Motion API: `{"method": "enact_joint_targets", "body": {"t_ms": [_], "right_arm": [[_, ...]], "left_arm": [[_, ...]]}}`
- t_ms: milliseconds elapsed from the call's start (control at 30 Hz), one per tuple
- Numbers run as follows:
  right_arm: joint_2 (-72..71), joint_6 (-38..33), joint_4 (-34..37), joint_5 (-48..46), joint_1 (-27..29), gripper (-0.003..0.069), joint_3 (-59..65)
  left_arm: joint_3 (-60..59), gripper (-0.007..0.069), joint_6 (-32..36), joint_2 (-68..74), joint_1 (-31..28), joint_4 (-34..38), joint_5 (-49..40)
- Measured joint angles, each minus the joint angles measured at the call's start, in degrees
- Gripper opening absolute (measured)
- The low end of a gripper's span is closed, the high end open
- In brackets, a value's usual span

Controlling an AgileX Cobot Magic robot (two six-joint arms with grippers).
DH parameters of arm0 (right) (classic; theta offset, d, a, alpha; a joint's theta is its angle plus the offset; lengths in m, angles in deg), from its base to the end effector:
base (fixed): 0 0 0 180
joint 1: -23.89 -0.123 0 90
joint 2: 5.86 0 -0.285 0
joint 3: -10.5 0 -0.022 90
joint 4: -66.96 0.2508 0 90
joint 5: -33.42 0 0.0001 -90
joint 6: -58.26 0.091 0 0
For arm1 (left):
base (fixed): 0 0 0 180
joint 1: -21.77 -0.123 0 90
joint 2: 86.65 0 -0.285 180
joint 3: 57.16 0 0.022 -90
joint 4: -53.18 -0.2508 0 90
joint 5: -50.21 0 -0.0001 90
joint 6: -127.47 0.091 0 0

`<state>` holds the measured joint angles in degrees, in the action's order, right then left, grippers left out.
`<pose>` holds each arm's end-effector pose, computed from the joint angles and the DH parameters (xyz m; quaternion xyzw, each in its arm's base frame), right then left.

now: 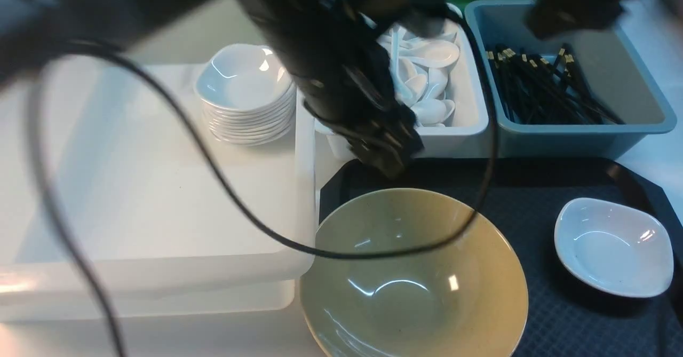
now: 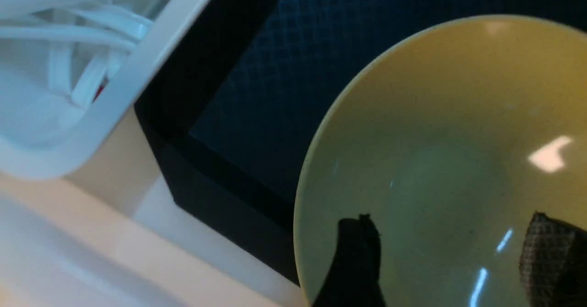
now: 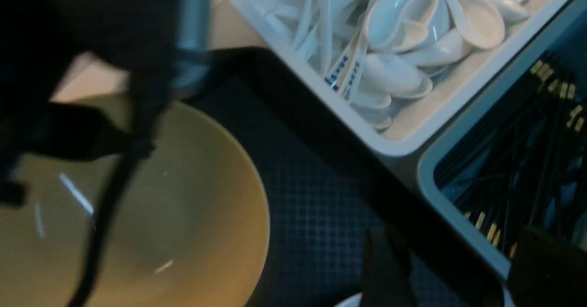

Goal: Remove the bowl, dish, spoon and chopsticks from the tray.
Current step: Use the left arm to grab the yellow noodle bowl on the left

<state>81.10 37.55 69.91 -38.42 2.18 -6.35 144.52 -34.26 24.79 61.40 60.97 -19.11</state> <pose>0.2485 0.1037 0.4420 -0.3423 0.8809 0.0286 0.3256 0.2909 -0.2559 0.3271 0.4644 0.8643 -0.0993 0.1656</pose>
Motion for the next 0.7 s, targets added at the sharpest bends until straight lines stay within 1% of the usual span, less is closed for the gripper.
{"method": "enact_joint_targets", "body": {"t_ms": [33, 67, 100, 133, 267, 433, 500, 533, 567, 667, 700], "right_arm": [[-0.7, 0.0, 0.0, 0.0, 0.0, 0.0379, 0.6], [-5.6, 0.1, 0.0, 0.8, 0.0, 0.0358, 5.6], [-6.2, 0.1, 0.0, 1.0, 0.0, 0.0356, 6.2], [-10.1, 0.2, 0.0, 3.0, 0.0, 0.0337, 10.1], [-17.9, 0.5, 0.0, 8.1, 0.0, 0.0288, 18.1], [-22.2, 1.2, 0.0, 11.7, 0.0, 0.0242, 21.1], [-22.4, 1.4, 0.0, 12.7, 0.0, 0.0234, 21.3], [-22.3, 1.4, 0.0, 12.9, 0.0, 0.0233, 21.3], [-22.1, 1.4, 0.0, 13.1, 0.0, 0.0232, 21.3], [-21.2, 1.4, 0.0, 13.3, 0.0, 0.0232, 21.3], [-20.8, 1.4, 0.0, 13.3, 0.0, 0.0232, 21.3]], "left_arm": [[0.0, 0.0423, 0.1, 0.4, 0.1, -0.2, 0.0], [1.0, 0.0448, 0.9, 3.6, 1.1, -2.4, 0.5], [1.0, 0.0448, 0.9, 3.9, 1.2, -2.4, 0.5], [1.4, 0.0456, 1.3, 6.1, 1.6, -4.7, 1.6], [1.4, 0.0449, 2.3, 10.9, 2.1, -9.2, 5.9], [1.4, 0.0421, 2.3, 14.3, 2.1, -9.8, 9.1], [1.5, 0.0391, 2.5, 15.5, 2.1, -8.5, 9.0], [1.5, 0.0364, 2.8, 16.0, 2.1, -7.8, 8.7], [1.5, 0.0325, 3.2, 16.5, 2.1, -6.7, 7.9], [1.8, 0.0176, 4.1, 16.6, 2.1, -5.2, 5.6], [2.1, 0.0113, 3.9, 16.3, 2.1, -4.2, 4.7]]}}
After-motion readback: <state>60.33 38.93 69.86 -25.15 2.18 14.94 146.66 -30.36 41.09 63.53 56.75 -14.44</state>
